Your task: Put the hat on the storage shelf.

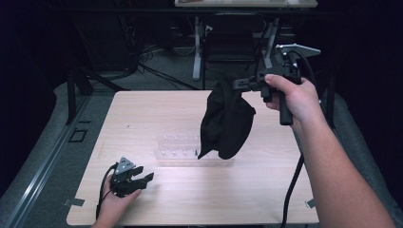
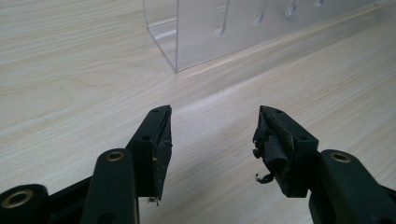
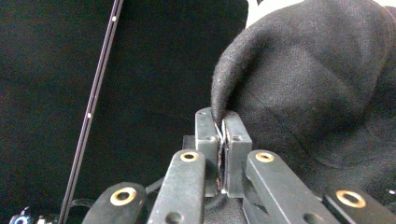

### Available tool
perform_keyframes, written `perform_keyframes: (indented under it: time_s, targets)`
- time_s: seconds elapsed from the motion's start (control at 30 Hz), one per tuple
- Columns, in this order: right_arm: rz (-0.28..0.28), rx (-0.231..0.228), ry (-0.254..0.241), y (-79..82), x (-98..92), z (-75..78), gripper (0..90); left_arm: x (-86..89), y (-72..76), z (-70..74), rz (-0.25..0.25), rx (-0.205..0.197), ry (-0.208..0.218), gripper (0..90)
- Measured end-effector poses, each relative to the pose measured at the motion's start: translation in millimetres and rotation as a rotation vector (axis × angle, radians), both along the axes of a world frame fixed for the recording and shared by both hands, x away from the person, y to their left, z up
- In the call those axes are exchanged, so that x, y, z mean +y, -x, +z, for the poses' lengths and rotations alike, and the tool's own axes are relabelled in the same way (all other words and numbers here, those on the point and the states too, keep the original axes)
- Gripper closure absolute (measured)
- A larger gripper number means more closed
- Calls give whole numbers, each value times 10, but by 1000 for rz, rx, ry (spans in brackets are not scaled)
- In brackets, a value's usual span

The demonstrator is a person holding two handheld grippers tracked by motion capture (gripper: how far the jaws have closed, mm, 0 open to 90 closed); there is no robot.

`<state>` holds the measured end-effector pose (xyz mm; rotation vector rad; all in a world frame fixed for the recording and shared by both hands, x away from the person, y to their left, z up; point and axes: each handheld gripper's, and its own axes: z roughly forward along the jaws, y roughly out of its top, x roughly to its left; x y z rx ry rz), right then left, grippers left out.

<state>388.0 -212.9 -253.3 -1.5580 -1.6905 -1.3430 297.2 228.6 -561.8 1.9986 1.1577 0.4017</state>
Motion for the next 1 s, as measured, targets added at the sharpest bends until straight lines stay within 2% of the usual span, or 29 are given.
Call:
perform_keyframes:
  time_s: [0.2, 0.33, 0.37, 0.57, 0.67, 0.9, 1.0]
  targets:
    - [-12, 6, 18, -77, 25, -68, 879, -1, 1, 3, -4, -2, 2, 459]
    - [-19, 7, 10, -140, 67, -143, 879, 0, -3, 3, -5, -2, 3, 459]
    - [-17, 10, 9, -158, 77, -164, 879, -7, -5, -8, 0, -13, 11, 459]
    - [-28, 23, 22, -245, 157, -282, 879, -8, -8, -6, -3, -12, 11, 459]
    - [-30, 16, 46, -289, 235, -328, 879, -9, -7, -6, -4, -16, 14, 459]
    - [-29, 16, 54, -353, 291, -389, 879, -5, -6, -2, -8, -17, 11, 459]
    - [-39, 30, 40, -382, 290, -451, 879, -5, -6, -2, -8, -16, 12, 459]
